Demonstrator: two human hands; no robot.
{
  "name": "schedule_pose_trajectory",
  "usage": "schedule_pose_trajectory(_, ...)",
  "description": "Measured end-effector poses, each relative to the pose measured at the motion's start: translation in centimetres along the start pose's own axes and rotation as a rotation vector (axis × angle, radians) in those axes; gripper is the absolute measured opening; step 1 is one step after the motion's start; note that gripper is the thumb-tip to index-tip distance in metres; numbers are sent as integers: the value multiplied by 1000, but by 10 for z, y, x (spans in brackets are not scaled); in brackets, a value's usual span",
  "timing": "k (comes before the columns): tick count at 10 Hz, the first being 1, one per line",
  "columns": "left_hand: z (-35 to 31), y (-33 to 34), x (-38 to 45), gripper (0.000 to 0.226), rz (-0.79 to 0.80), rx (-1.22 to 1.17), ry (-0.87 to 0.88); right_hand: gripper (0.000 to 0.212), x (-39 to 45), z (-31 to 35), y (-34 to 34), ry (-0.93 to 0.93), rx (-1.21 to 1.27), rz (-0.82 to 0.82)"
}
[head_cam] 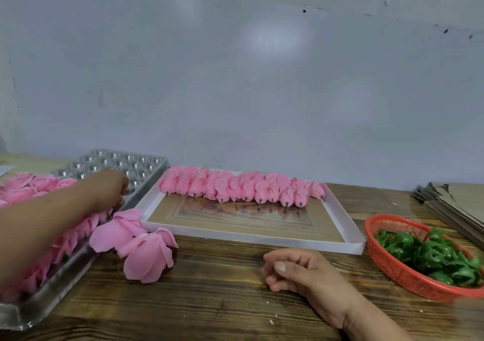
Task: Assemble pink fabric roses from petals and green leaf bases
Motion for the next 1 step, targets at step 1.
schedule_pose_trajectory(1,2,-4,-4,12,-18,-40,-22,38,-4,6,0,28,-76,-32)
Point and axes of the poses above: each hand's wrist, its own x-axis towards the middle knuckle, its own y-axis out of the palm, z = x × y, the point moved 10 cm from there along x, towards the middle knuckle, and after that the axes turned 15 degrees about -z, right-handed, at the moved point
